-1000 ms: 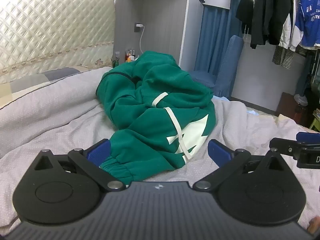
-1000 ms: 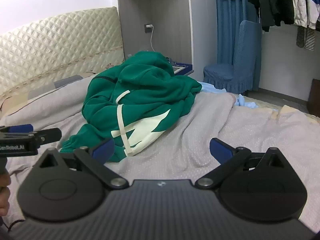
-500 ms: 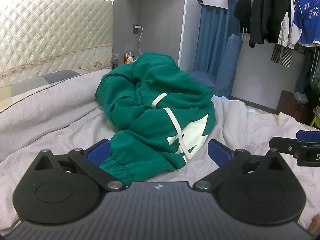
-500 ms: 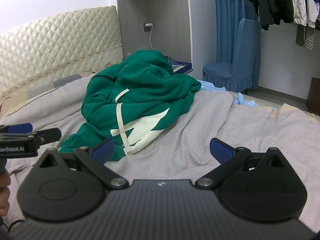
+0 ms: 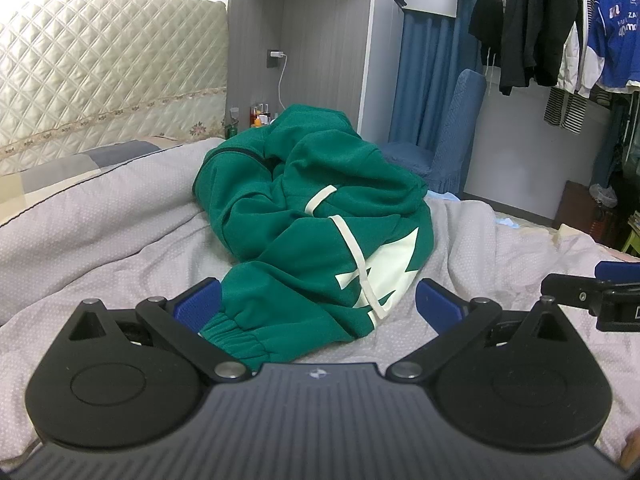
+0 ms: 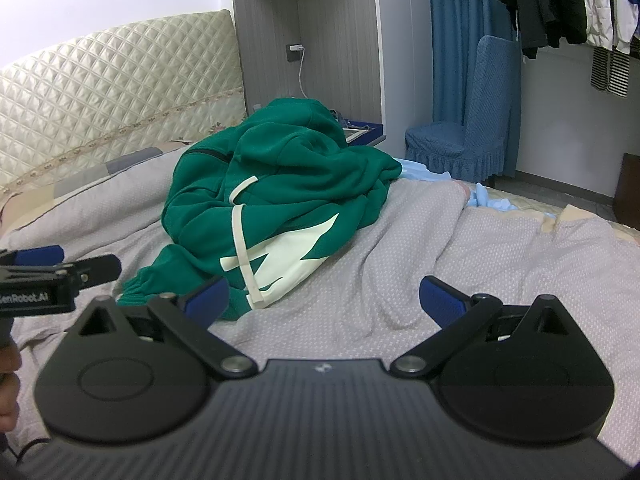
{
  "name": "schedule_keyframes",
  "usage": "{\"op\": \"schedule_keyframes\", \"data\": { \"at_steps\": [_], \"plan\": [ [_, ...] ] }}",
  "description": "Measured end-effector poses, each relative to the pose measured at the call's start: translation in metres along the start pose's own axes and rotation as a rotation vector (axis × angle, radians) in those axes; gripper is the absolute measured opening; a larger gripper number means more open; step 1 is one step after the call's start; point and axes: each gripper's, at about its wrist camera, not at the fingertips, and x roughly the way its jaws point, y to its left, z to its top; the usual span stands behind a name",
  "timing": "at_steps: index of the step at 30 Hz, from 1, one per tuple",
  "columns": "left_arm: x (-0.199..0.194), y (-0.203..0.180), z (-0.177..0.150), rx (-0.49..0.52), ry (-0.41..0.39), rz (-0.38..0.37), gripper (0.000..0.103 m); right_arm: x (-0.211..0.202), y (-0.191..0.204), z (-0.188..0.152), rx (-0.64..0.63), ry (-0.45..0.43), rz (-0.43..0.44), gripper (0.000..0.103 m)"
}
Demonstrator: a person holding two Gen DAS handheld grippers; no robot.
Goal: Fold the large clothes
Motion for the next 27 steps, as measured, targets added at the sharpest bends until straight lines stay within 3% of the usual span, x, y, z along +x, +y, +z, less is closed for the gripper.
{"op": "schedule_keyframes", "data": {
  "at_steps": [27],
  "plan": [
    [0.0017,-0.0065,-0.0037,0.031,0.0,0.0,0.103,0.0014,-0.0005,0.0003,0.0,0.0,-0.001,0.103]
  ]
}}
